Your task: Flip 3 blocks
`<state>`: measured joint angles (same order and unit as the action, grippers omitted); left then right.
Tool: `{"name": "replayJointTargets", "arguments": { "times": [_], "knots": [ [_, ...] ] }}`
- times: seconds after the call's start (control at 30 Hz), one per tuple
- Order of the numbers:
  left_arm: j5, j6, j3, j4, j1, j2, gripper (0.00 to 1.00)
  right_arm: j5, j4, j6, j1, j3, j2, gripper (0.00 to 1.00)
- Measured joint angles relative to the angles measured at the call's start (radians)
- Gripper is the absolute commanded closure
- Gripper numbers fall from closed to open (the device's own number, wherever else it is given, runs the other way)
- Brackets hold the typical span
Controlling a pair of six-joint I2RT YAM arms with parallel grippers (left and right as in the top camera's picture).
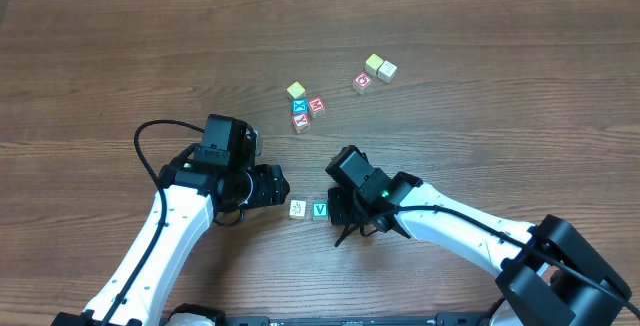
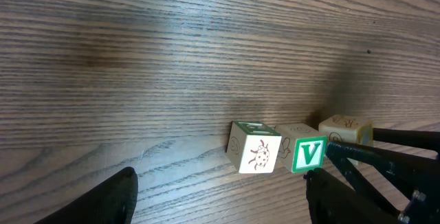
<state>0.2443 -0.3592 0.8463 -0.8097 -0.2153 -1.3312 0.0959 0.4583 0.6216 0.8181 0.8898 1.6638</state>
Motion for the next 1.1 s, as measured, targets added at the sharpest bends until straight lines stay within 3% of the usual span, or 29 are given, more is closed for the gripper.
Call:
{"name": "replayJointTargets", "arguments": {
  "times": [0.27,1.1],
  "knots": [
    [0.0,0.0,0.0,-0.001,0.0,0.0,0.28,0.0,-0.002,0.0,0.0,0.0,0.0,0.71],
    [0.0,0.0,0.0,-0.003,0.0,0.0,0.28,0.0,0.005,0.003,0.0,0.0,0.0,0.6]
  ]
}}
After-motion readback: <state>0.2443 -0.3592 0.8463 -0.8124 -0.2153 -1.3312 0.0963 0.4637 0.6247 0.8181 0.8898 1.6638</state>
